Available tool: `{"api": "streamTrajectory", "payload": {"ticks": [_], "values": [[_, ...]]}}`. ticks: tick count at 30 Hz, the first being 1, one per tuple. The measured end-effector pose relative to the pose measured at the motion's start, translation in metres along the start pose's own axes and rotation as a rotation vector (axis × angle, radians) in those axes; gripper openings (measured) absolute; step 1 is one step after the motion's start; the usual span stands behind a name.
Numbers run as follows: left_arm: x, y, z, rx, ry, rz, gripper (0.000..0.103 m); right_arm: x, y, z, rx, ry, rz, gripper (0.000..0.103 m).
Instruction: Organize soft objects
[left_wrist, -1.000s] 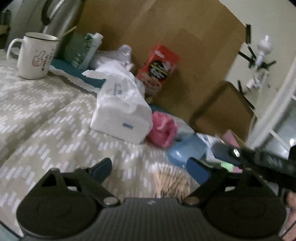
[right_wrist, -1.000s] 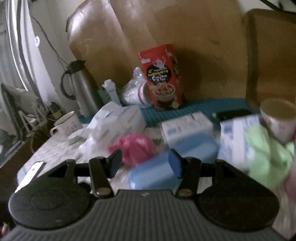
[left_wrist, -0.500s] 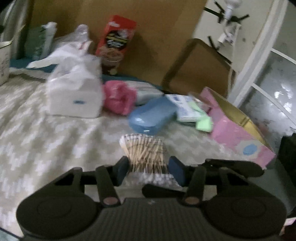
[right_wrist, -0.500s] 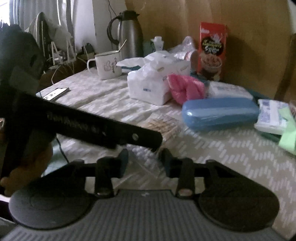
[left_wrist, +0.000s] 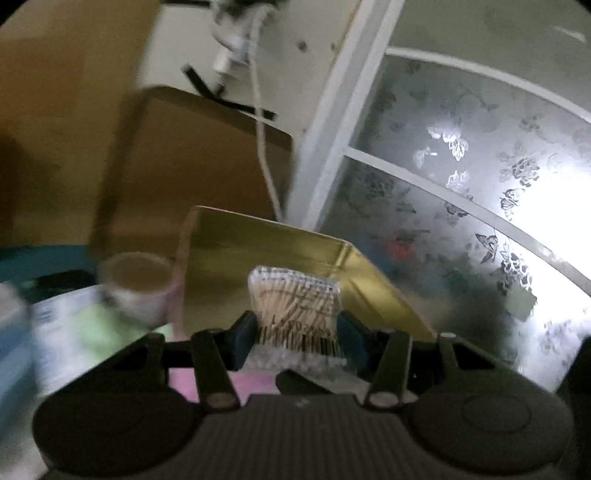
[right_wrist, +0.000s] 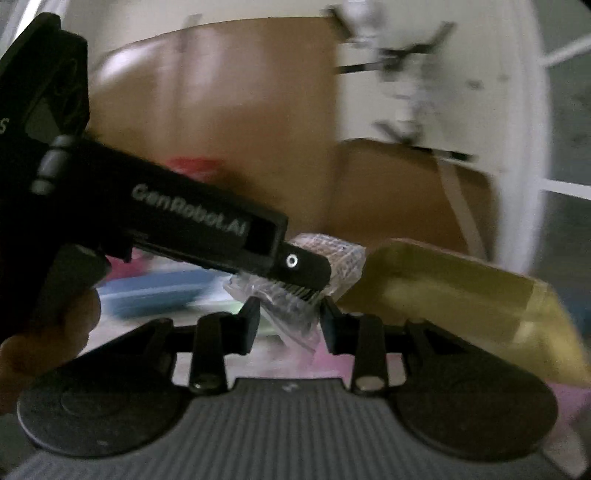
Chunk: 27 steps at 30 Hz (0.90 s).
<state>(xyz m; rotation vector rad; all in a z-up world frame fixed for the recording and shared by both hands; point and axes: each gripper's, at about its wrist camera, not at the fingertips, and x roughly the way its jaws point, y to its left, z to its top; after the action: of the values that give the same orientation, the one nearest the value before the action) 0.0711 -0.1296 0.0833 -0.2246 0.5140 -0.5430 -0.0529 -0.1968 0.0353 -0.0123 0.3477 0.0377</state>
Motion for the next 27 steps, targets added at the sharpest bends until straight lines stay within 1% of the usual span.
{"api": "streamTrajectory", "payload": {"ticks": [4,5,8,11,13,15,16,18,20,22,25,27], "values": [[0.049,-0.009,0.011,-0.032,0.052,0.02,0.05,0.019,-0.055,-0.003,0.046,0.01,-0.12,0.038],[0.056,-0.008,0.011,-0.048,0.069,0.03,0.052,0.025,-0.066,-0.003,0.049,0.014,-0.146,0.039],[0.065,-0.004,0.012,-0.067,0.1,0.056,0.052,0.036,-0.085,-0.008,0.068,0.032,-0.202,0.043],[0.043,0.006,0.007,-0.059,0.074,0.055,0.052,0.048,-0.093,0.004,0.095,0.014,-0.217,0.044],[0.012,0.018,0.0,-0.044,0.034,0.049,0.054,0.029,-0.084,-0.005,0.119,-0.027,-0.219,0.044],[-0.024,0.033,-0.015,-0.017,-0.007,0.078,0.054,0.016,-0.074,-0.008,0.144,-0.071,-0.187,0.044],[-0.039,0.04,-0.023,-0.011,-0.019,0.097,0.054,0.005,-0.063,-0.017,0.145,-0.079,-0.153,0.044],[-0.07,0.061,-0.042,-0.02,-0.029,0.156,0.054,0.004,-0.042,-0.018,0.105,-0.072,-0.076,0.042],[-0.093,0.081,-0.06,-0.039,-0.021,0.224,0.054,0.014,-0.016,-0.018,0.026,-0.038,-0.008,0.034],[-0.113,0.1,-0.079,-0.067,-0.008,0.296,0.054,0.03,0.006,-0.017,-0.036,0.001,0.045,0.034],[-0.132,0.123,-0.098,-0.131,0.006,0.343,0.054,0.058,0.03,-0.014,-0.073,0.067,0.092,0.034],[-0.143,0.135,-0.107,-0.164,0.007,0.37,0.054,0.078,0.04,-0.01,-0.084,0.116,0.091,0.035]]}}
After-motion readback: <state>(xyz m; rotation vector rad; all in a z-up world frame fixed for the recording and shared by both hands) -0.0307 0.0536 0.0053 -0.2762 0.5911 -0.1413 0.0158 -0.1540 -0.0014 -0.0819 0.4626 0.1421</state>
